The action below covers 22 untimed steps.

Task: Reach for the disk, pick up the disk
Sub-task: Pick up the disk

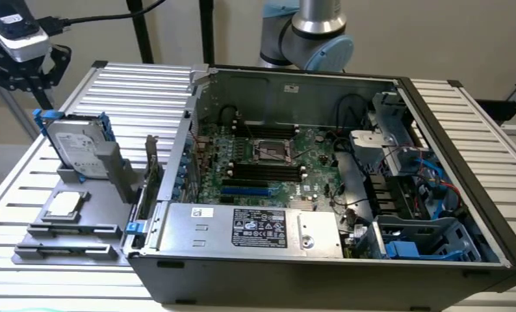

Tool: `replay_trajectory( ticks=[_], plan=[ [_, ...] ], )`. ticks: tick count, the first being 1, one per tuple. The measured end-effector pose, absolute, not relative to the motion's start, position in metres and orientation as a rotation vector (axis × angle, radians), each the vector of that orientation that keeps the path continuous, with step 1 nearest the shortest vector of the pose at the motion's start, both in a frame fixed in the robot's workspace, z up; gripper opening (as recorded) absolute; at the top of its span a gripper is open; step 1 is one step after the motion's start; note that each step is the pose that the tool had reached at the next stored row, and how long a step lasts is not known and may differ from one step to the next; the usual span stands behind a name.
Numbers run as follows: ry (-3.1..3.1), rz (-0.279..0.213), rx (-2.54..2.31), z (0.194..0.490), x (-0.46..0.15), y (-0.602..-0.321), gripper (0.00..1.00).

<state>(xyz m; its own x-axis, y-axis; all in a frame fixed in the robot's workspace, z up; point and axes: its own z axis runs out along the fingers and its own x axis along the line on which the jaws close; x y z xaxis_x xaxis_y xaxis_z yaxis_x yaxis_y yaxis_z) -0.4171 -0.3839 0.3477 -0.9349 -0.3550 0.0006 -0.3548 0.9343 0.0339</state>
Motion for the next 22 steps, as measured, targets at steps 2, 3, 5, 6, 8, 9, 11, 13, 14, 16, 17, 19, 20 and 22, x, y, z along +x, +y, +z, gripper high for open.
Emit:
replay_trajectory(
  ticks=[2,3,5,6,8,9,11,13,14,16,17,19,20,22],
  plan=[
    [-3.072,-0.052,0.621,0.3479,-0.4171,-0.3839,0.11],
    [-3.066,-0.052,0.649,0.3479,-0.4171,-0.3839,0.11],
    [-3.053,-0.052,0.705,0.3481,-0.4170,-0.3839,0.11],
    [-3.046,-0.051,0.733,0.3482,-0.4171,-0.3839,0.11],
    [-3.032,-0.051,0.787,0.3484,-0.4170,-0.3839,0.11],
    [-3.024,-0.051,0.814,0.3484,-0.4170,-0.3839,0.11],
    [-3.009,-0.051,0.869,0.3486,-0.4170,-0.3839,0.11],
    [-2.992,-0.050,0.923,0.3488,-0.4170,-0.3839,0.11],
    [-2.984,-0.050,0.950,0.3489,-0.4170,-0.3839,0.11],
    [-2.966,-0.049,1.004,0.3490,-0.4170,-0.3839,0.11],
    [-2.956,-0.049,1.033,0.3491,-0.4170,-0.3840,0.11],
    [-2.937,-0.049,1.086,0.3493,-0.4170,-0.3839,0.11],
    [-2.927,-0.048,1.111,0.3493,-0.4170,-0.3839,0.11],
    [-2.907,-0.048,1.164,0.3495,-0.4170,-0.3839,0.11]
  ],
)
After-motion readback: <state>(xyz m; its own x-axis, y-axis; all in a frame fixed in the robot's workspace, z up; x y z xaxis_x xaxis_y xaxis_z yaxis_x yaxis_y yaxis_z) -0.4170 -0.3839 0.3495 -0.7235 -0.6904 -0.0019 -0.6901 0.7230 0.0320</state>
